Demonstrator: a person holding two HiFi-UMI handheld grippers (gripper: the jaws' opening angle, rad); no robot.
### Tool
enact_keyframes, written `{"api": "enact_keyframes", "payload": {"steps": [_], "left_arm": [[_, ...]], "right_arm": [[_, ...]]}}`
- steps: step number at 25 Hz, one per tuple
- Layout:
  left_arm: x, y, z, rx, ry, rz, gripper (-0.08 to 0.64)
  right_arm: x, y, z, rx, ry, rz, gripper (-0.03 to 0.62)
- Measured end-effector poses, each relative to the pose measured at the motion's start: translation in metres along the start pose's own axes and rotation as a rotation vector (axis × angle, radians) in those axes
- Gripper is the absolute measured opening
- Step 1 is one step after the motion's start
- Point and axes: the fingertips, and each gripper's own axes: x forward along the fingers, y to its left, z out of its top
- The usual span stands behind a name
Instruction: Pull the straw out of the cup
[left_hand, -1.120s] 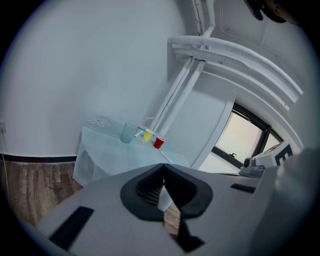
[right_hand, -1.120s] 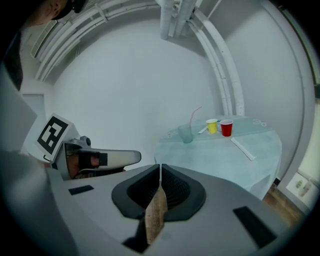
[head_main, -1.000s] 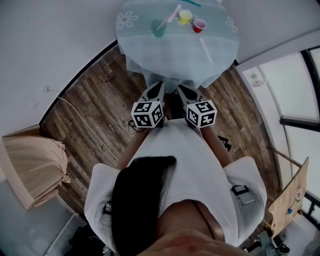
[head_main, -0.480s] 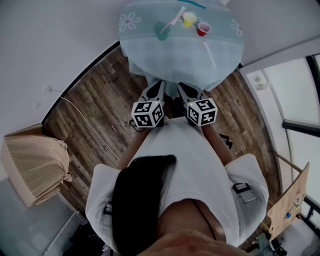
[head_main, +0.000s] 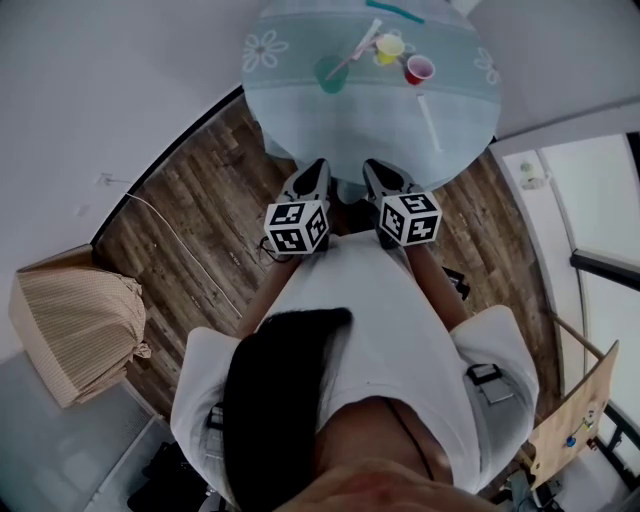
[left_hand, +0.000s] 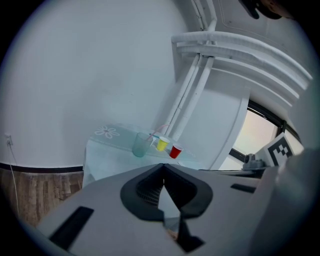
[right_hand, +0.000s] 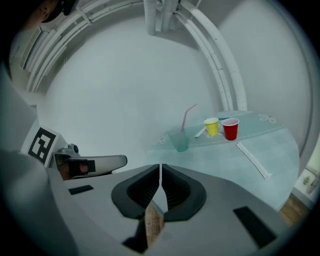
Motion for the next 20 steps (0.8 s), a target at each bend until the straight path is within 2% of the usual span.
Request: {"api": "enact_keyframes", "payload": {"steps": [8, 13, 20], "left_arm": [[0.036, 0.010, 0.017, 0.008, 0.028, 0.035, 0.009], [0.055, 0.016, 0.024, 0.000, 0.039, 0.062, 0.009], [0.074, 0.019, 0.032, -0.025, 0.029, 0.084, 0.009]], "right_arm": [[0.029, -0.033, 0.024, 0.041, 0.019, -0.008, 0.036], [0.046, -0.044, 0.039, -0.013, 0.034, 0.010, 0.037], [0.060, -0.054, 0.053, -0.038, 0.050, 0.055, 0.037]]}}
